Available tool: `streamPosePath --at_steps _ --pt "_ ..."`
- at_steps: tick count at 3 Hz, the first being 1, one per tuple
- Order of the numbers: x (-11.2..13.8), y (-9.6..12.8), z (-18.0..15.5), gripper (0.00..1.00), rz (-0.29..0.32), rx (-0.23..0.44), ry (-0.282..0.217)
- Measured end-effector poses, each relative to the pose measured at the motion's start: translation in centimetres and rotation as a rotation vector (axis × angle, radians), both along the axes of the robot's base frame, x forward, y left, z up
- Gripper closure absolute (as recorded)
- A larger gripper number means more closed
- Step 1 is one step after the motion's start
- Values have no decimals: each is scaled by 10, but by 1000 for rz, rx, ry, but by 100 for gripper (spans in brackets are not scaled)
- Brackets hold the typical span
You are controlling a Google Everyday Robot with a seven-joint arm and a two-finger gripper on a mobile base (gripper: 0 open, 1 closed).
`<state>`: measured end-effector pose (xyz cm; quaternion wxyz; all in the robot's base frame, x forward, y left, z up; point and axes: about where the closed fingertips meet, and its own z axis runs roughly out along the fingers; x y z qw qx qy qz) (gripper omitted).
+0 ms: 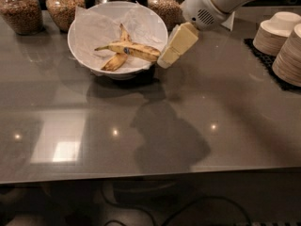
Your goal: Pick banana from white bowl
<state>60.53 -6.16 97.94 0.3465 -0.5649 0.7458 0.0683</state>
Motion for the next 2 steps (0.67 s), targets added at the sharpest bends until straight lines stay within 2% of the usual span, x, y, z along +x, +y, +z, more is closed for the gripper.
streamPosePath --at_steps 1,2 --pt "29 49 2 0 25 59 -12" --pt "56 81 -6 0 16 85 4"
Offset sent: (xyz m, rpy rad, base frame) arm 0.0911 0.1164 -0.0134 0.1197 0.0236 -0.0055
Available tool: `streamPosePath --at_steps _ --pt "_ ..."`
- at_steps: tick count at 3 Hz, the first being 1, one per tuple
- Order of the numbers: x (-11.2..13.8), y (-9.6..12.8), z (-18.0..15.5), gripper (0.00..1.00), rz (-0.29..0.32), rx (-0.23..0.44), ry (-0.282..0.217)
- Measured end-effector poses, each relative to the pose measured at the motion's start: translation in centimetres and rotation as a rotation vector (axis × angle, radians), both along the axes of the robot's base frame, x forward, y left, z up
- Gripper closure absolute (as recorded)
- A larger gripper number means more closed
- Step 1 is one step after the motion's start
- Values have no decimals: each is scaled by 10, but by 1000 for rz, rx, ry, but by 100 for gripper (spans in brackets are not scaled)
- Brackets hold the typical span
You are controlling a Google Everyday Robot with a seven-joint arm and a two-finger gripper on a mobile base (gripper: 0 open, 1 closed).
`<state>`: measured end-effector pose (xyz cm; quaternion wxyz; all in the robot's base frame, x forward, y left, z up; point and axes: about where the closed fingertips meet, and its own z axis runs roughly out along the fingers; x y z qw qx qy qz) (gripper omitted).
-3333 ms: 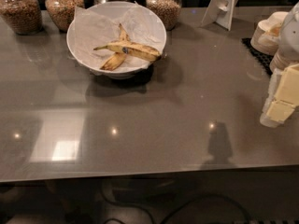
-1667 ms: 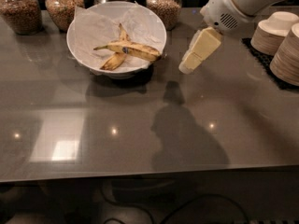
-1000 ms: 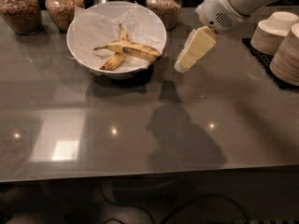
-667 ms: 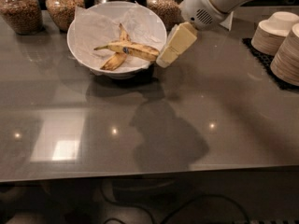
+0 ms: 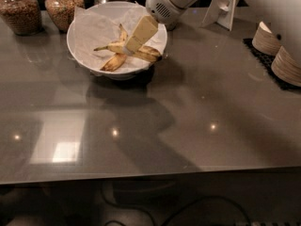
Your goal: Pick banana from white bowl
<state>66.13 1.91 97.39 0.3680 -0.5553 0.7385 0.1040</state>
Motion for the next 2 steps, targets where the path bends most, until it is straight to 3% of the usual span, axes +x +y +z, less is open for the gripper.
streamPosePath --at_steps 2 --pt "33 24 -33 3 -55 7 73"
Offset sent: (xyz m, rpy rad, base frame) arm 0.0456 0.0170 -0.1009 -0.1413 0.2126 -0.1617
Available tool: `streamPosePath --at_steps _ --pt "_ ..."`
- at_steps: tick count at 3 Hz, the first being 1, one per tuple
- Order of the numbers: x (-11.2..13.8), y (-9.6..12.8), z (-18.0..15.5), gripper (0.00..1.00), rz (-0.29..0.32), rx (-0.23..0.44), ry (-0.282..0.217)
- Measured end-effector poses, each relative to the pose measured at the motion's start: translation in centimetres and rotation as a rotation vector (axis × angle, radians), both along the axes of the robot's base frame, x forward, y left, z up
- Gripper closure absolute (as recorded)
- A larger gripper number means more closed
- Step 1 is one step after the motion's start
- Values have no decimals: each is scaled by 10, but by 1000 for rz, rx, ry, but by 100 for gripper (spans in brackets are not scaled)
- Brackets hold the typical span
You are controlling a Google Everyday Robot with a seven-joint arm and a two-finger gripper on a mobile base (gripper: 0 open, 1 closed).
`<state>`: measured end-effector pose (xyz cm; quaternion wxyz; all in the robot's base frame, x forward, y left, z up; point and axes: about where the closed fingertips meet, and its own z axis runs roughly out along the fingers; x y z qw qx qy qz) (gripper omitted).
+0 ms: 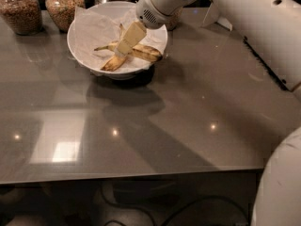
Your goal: Pick banana from white bowl
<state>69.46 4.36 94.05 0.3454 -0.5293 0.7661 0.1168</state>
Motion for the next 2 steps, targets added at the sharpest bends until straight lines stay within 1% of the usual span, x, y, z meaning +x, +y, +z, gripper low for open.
streamPosePath --at_steps 1,2 --pt "5 1 -25 14 -29 -46 51" --pt "6 0 -50 21 -58 -112 100"
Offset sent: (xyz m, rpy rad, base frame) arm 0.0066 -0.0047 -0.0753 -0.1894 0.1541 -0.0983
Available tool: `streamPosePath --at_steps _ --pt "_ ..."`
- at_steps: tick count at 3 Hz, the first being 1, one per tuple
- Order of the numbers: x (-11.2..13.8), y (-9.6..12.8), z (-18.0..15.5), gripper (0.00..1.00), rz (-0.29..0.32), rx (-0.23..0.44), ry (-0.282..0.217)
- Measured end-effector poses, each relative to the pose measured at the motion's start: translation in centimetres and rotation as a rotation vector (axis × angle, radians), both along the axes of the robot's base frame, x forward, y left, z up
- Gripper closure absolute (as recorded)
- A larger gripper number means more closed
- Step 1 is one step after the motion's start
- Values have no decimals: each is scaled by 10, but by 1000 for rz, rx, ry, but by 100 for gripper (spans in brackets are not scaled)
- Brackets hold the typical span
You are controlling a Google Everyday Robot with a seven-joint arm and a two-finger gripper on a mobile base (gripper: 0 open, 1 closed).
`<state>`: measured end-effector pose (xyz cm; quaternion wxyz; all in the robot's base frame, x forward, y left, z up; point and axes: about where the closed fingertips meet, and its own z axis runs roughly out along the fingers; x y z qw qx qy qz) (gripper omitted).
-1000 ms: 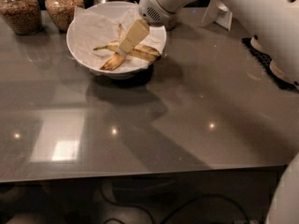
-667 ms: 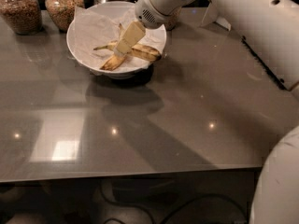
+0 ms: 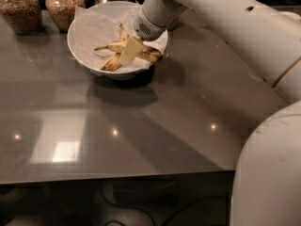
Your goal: Pick banana from white bowl
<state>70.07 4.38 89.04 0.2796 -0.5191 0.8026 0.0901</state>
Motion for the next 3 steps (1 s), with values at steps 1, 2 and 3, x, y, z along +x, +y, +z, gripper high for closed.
streamPosePath --at_steps 1,2,3 --pt "0 -2 -19 28 -18 -56 25" --pt "0 -7 -24 47 -35 -94 17" --pt "0 -8 -10 69 -39 -109 -20"
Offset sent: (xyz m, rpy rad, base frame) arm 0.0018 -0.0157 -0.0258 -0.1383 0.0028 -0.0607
